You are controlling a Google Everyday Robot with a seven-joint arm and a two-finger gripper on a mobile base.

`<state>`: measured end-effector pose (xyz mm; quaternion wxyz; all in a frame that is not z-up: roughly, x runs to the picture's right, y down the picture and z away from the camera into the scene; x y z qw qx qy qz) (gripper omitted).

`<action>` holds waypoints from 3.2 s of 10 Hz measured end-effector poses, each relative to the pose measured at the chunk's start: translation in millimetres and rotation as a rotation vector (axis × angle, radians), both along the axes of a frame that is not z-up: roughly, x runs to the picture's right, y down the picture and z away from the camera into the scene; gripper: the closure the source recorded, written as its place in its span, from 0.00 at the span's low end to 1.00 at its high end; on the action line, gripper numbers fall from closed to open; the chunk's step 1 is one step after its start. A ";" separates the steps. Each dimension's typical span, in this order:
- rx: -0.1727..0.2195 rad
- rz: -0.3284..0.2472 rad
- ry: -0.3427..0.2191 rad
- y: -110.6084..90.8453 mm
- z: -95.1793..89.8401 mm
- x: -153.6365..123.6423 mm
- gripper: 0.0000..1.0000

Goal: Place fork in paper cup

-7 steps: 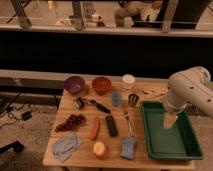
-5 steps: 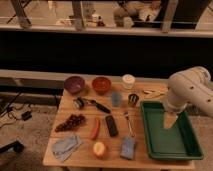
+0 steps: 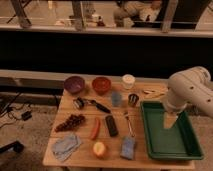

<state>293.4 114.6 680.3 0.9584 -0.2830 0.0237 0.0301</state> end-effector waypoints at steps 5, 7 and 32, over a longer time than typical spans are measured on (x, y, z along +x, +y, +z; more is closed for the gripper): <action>0.000 0.000 0.000 0.0 0.0 0.0 0.20; 0.000 0.000 0.000 0.0 0.0 0.0 0.20; 0.040 -0.076 -0.154 16.0 8.4 -33.1 0.20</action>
